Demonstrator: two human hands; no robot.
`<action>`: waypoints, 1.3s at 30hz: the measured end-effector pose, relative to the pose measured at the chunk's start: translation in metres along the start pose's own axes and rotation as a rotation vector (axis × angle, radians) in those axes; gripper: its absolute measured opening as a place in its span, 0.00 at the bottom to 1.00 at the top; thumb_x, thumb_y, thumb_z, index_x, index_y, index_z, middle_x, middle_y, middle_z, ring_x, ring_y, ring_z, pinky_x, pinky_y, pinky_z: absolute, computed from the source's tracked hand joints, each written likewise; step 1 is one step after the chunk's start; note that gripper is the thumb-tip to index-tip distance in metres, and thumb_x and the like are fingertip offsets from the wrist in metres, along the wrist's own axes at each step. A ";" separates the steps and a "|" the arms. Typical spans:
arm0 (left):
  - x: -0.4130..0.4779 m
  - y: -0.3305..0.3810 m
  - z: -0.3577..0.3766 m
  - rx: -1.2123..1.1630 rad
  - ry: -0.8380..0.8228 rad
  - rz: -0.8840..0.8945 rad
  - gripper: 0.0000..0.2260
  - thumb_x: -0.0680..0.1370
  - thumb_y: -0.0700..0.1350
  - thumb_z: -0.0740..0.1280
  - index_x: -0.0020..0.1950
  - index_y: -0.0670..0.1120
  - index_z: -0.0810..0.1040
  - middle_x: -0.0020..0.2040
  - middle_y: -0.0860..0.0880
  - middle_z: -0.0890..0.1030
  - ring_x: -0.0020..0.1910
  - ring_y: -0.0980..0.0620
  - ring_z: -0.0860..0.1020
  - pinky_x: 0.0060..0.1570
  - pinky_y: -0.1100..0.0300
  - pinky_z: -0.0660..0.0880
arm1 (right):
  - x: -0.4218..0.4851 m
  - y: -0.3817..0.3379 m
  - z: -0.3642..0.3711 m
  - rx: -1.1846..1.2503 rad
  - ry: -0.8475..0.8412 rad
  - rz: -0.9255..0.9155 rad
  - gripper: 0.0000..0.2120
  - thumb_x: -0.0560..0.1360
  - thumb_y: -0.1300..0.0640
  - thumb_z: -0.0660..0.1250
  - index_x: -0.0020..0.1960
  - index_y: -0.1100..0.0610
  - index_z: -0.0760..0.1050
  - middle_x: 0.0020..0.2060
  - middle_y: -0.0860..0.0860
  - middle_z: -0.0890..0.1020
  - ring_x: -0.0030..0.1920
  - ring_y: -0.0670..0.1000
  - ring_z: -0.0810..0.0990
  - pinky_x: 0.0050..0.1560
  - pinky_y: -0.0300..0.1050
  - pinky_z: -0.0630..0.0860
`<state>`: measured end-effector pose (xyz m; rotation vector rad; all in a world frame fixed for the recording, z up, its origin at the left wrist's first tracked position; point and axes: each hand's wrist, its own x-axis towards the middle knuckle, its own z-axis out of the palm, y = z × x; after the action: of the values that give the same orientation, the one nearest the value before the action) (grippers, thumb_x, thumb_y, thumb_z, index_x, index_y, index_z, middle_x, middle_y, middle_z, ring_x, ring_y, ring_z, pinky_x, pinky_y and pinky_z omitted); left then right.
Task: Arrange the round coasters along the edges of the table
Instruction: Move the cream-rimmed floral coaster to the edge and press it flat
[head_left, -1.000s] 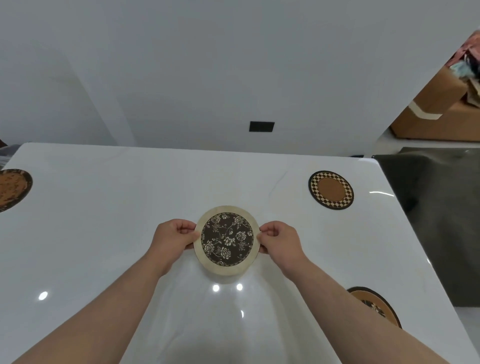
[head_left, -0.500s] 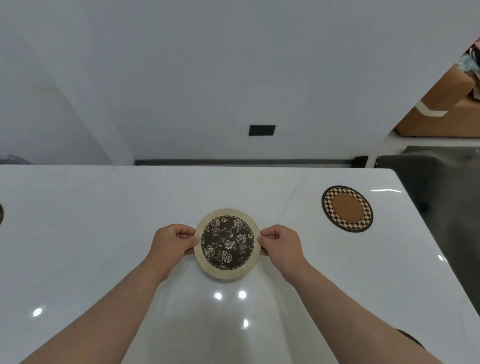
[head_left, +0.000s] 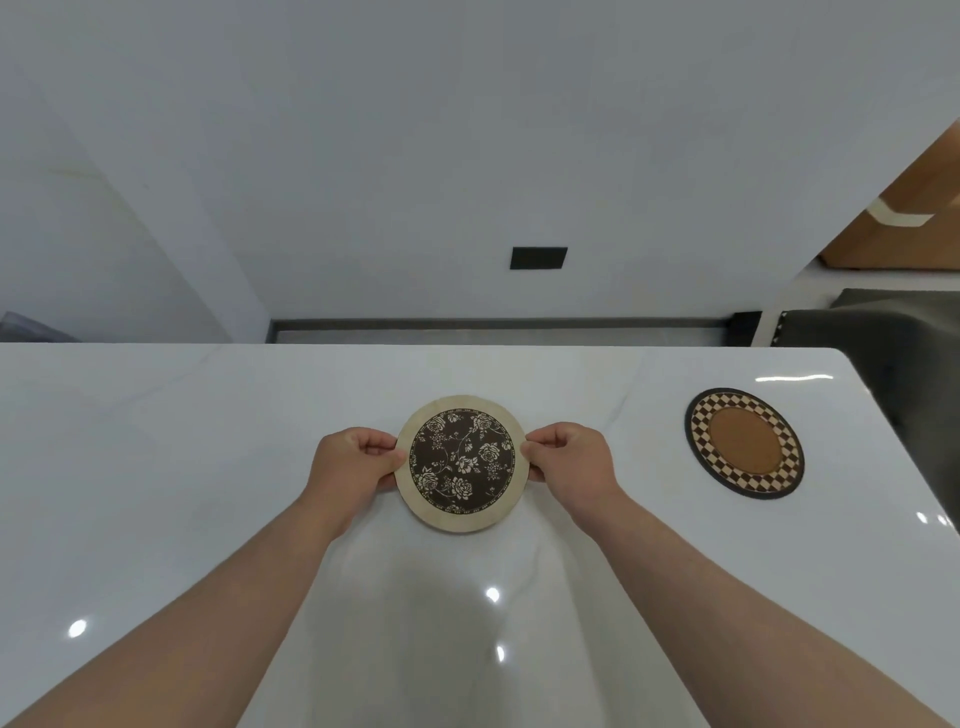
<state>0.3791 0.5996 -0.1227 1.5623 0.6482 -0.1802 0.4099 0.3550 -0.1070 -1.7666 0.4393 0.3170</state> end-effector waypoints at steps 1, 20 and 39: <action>0.002 -0.001 0.000 0.001 0.002 -0.007 0.05 0.71 0.31 0.72 0.45 0.35 0.80 0.46 0.32 0.82 0.41 0.41 0.83 0.45 0.48 0.83 | 0.002 0.001 0.001 -0.008 0.000 -0.001 0.04 0.71 0.67 0.71 0.39 0.60 0.81 0.36 0.57 0.84 0.36 0.53 0.83 0.43 0.47 0.84; 0.015 -0.008 -0.005 0.581 0.016 0.298 0.06 0.72 0.47 0.73 0.47 0.47 0.82 0.44 0.48 0.81 0.47 0.47 0.79 0.52 0.52 0.78 | 0.024 0.020 0.013 -0.516 -0.041 -0.245 0.04 0.71 0.60 0.67 0.39 0.58 0.80 0.35 0.50 0.81 0.39 0.49 0.77 0.47 0.45 0.76; 0.010 -0.040 -0.024 1.305 -0.061 0.589 0.49 0.64 0.76 0.57 0.78 0.52 0.50 0.80 0.52 0.47 0.78 0.55 0.42 0.75 0.54 0.37 | 0.023 0.053 -0.001 -1.155 -0.164 -0.644 0.48 0.64 0.24 0.59 0.77 0.47 0.54 0.78 0.53 0.55 0.78 0.53 0.48 0.77 0.49 0.39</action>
<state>0.3607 0.6245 -0.1598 2.9032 -0.1063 -0.2124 0.4063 0.3404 -0.1633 -2.8299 -0.5784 0.2551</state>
